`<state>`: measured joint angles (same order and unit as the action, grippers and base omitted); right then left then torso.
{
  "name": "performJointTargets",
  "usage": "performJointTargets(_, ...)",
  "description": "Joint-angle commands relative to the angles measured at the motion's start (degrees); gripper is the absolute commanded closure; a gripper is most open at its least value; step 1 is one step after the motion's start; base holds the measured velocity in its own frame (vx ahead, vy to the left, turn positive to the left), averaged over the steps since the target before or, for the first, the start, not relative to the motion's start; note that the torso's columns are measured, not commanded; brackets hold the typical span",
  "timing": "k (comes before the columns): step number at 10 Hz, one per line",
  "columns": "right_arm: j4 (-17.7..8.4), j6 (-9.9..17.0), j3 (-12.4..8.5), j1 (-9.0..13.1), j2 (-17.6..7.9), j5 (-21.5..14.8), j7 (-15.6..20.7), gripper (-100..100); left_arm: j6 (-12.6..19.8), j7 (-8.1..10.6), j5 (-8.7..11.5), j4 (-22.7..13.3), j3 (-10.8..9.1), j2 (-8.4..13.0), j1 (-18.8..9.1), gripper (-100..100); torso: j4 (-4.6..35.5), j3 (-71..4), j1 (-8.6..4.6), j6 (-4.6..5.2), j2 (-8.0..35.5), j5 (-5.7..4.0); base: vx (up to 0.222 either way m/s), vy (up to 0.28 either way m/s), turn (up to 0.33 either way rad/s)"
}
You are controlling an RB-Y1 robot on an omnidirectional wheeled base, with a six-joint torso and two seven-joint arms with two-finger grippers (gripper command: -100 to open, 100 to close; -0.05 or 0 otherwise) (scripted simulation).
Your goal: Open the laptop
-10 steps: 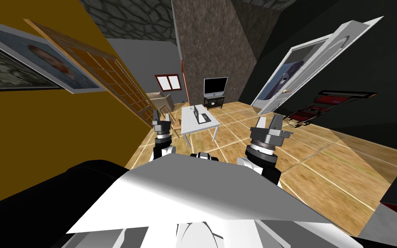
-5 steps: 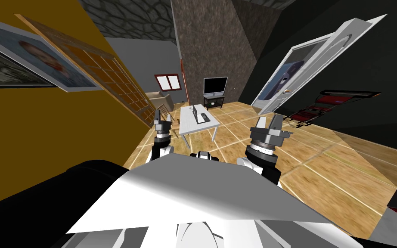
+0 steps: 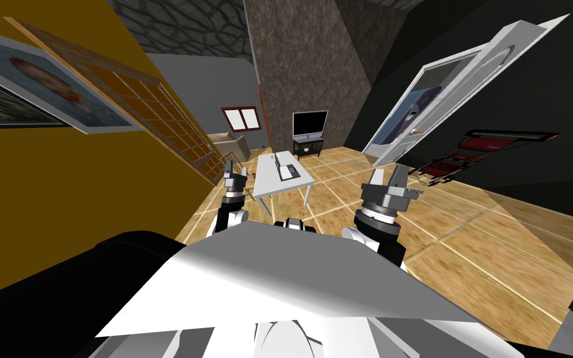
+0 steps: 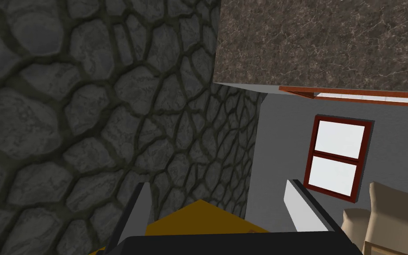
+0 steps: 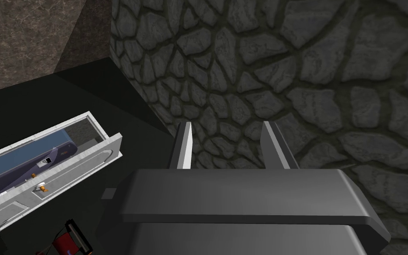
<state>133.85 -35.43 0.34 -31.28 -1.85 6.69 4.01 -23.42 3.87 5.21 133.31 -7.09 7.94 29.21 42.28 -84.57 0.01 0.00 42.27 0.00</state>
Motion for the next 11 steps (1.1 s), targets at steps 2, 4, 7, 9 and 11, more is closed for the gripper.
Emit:
performJointTargets(2,0.00,0.00,0.00,0.00,0.00,0.00,0.00,0,5.34,1.70,2.64,-0.64,-2.14,0.43,-0.72,-100,0.02,0.05,0.11,0.00,0.10,0.03,0.080,-0.064,-0.013)
performJointTargets(4,0.00,0.00,0.00,0.00,0.00,0.00,0.00,0,7.87,2.60,4.05,-1.20,-3.29,0.59,-1.06,-100,-0.02,-0.04,-0.11,0.00,-0.06,-0.03,0.116,-0.106,0.033)
performJointTargets(7,0.00,0.00,0.00,0.00,0.00,0.00,0.00,0,11.34,3.84,5.98,-1.97,-4.87,0.74,-1.52,-100,0.02,0.05,0.02,0.00,0.11,0.01,0.092,-0.101,0.002)
performJointTargets(9,0.00,0.00,0.00,0.00,0.00,0.00,0.00,0,14.43,4.95,7.71,-2.67,-6.27,0.80,-1.94,-100,0.03,0.06,0.02,0.00,0.09,0.00,0.091,-0.101,0.007)
performJointTargets(11,0.00,0.00,0.00,0.00,0.00,0.00,0.00,0,16.47,5.67,8.84,-3.13,-7.20,0.80,-2.21,-100,-0.03,-0.06,0.03,0.00,-0.09,0.00,0.111,-0.091,0.006)
